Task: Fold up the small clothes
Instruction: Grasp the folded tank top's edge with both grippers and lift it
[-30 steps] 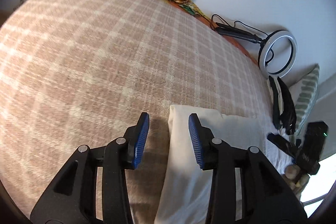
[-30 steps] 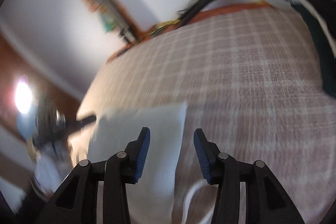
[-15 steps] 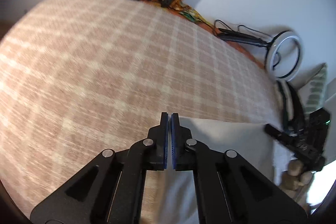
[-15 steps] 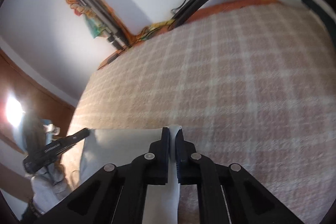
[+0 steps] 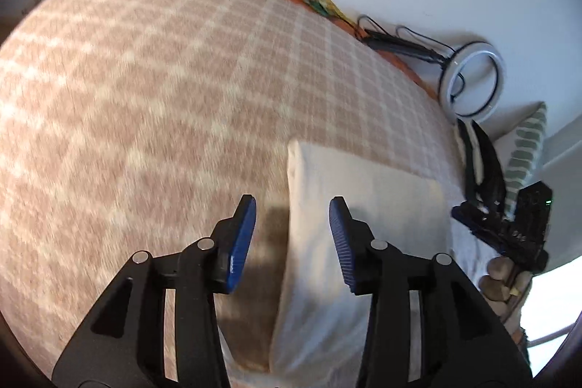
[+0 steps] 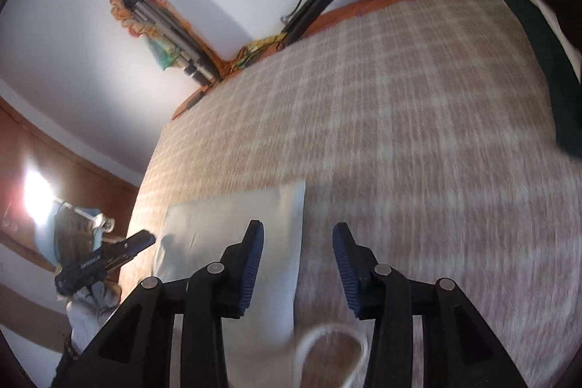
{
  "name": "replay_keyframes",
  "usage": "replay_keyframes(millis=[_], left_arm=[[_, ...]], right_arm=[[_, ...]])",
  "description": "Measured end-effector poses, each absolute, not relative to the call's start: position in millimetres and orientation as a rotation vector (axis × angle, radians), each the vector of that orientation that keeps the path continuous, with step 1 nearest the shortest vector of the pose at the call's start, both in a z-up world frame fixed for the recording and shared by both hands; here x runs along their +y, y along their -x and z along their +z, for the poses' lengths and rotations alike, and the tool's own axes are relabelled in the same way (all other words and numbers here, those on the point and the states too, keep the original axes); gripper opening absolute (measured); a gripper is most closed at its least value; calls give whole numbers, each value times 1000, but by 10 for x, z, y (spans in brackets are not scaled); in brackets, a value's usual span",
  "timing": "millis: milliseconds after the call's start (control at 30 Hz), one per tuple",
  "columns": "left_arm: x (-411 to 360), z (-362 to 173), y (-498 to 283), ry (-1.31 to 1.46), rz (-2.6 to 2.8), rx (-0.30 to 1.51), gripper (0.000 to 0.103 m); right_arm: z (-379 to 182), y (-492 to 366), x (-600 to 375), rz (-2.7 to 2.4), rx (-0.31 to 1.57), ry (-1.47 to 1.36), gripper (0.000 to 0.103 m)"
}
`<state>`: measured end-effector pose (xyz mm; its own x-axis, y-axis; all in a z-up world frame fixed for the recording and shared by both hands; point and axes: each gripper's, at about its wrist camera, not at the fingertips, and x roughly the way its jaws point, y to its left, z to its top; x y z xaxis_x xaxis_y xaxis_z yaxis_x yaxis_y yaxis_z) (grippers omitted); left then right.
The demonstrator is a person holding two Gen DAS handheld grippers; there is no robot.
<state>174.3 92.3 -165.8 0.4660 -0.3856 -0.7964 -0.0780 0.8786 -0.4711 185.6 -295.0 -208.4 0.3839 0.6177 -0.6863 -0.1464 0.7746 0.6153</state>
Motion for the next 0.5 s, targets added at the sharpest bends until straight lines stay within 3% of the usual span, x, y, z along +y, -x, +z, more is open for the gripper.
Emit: replay_keyframes(millis=[400, 500], left_arm=[[833, -1885, -1644, 610, -271, 1138, 42], [759, -1905, -1698, 611, -283, 1136, 37]], right_arm=[[-2431, -1645, -3070, 647, 1145, -654, 42], [-2455, -1669, -2991, 673, 1147, -652, 37]])
